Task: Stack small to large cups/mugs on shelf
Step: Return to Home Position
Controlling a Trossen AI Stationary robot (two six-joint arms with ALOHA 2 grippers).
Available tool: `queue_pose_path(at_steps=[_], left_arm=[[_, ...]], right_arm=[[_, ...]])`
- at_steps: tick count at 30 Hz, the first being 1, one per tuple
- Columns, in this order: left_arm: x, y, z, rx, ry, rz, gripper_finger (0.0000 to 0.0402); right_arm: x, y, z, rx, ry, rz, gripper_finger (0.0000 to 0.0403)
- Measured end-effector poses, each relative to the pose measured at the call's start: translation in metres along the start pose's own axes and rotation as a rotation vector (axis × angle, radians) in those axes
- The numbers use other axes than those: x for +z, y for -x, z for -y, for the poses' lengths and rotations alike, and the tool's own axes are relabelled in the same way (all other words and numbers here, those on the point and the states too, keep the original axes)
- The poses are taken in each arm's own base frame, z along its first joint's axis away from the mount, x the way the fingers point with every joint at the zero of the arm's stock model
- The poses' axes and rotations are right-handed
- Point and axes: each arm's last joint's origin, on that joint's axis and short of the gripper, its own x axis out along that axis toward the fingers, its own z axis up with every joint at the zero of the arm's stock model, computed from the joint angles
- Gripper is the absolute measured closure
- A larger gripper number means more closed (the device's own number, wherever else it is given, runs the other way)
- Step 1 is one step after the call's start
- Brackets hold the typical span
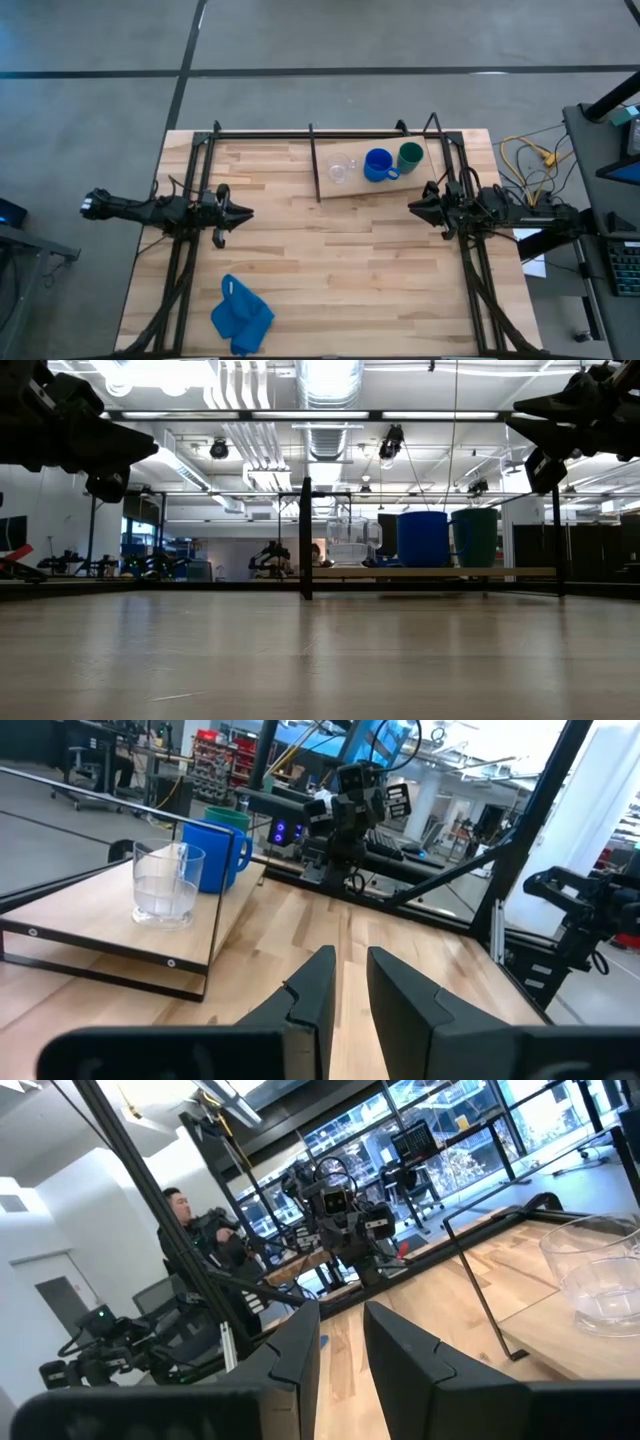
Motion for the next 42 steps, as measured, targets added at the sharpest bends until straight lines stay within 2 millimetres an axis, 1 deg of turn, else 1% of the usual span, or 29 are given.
queue_pose_path(at_steps=[42], left_arm=[[-0.0008, -0.0011, 0.0000, 0.004, 0.000, -0.001, 0.0354]], right_arm=[[0.0001, 0.0000, -0.0001, 0.000, 0.000, 0.000, 0.0326]])
